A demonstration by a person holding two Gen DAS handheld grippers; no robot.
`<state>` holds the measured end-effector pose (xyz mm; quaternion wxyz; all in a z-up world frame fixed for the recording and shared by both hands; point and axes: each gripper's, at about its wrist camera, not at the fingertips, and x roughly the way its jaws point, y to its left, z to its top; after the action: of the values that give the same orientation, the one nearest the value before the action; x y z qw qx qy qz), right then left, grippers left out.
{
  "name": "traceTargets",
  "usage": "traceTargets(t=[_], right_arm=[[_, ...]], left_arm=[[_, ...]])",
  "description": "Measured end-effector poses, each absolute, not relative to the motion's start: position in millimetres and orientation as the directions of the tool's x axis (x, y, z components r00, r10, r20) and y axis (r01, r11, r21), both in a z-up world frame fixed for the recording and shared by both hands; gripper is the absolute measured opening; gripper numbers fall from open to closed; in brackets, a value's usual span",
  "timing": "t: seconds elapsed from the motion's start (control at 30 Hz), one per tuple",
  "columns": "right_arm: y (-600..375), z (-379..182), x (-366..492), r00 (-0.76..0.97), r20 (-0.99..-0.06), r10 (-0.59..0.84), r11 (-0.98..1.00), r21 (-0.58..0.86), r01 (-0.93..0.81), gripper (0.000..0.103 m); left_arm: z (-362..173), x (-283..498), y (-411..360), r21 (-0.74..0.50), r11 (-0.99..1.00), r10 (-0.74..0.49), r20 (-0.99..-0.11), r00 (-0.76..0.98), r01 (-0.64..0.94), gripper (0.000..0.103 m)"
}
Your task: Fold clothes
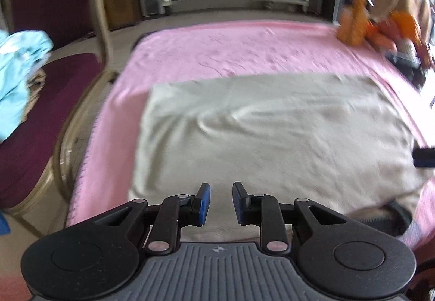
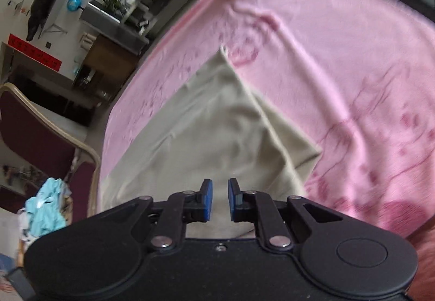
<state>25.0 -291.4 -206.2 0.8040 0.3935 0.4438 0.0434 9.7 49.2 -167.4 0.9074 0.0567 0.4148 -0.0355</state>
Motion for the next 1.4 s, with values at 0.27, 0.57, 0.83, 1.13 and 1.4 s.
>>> traceTargets(t=[0.27,0.57,0.83,1.13,1.4], right_arm=[[-290,-207,14,0.551,-0.777,0.305,0.751,0.552,0.362,0.003],[-284,-192,-16,0.624,-0.701,0.345,0.706,0.632,0.319,0.022],[-283,-209,-8,0.550,-0.715,0.432,0.633,0.674,0.379,0.034],[-287,-223,-4,0.548,-0.738,0.395,0.442,0.675,0.591,0.033],[-268,-232,-3,0.612,-0.705,0.359,0.375,0.709,0.597,0.044]], left_arm=[[-176,4,40,0.184,0.971,0.057,-0.797,0.602,0.152,0.029],[-166,2,47,0.127,0.984,0.025,-0.788,0.615,0.123,0.031],[-168,4,46,0.114,0.986,0.016,-0.797,0.604,0.124,0.034],[-171,7,43,0.123,0.984,0.024,-0.802,0.597,0.127,0.034],[-170,9,49,0.097,0.988,0.009,-0.806,0.592,0.117,0.034]])
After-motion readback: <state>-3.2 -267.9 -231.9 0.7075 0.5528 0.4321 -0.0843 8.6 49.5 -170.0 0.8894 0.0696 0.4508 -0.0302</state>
